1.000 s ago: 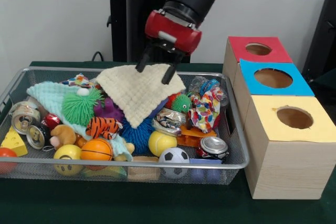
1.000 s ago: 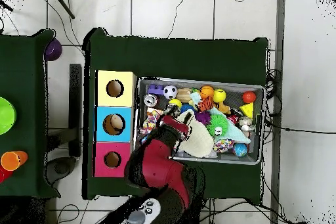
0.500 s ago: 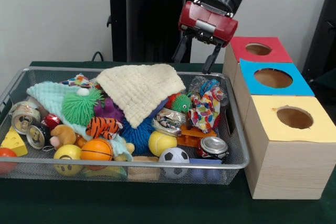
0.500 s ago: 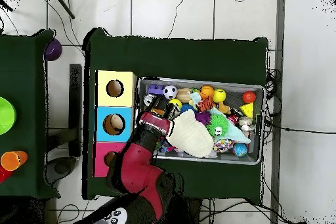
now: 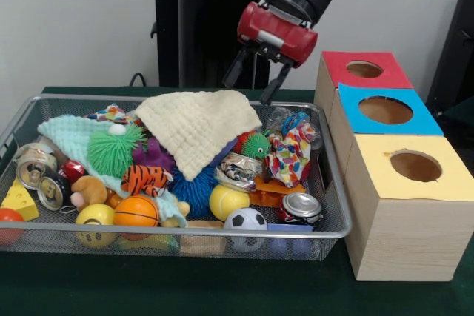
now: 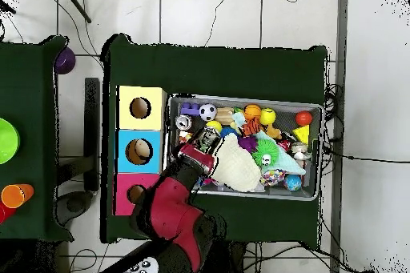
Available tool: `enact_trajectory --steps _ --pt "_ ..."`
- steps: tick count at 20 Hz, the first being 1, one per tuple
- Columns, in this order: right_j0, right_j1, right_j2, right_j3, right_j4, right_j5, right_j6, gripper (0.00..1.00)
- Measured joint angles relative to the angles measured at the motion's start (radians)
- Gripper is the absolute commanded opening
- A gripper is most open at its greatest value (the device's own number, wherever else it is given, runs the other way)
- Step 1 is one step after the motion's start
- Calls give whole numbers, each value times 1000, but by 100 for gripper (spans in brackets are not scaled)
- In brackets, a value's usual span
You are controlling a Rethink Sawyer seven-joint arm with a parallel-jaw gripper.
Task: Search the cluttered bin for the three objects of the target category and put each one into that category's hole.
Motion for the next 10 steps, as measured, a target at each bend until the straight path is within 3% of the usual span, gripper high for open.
enact_trajectory --steps 4,10 --pt "0 0 0 22 25 87 0 100" --pt "-7 -6 4 55 25 106 0 100"
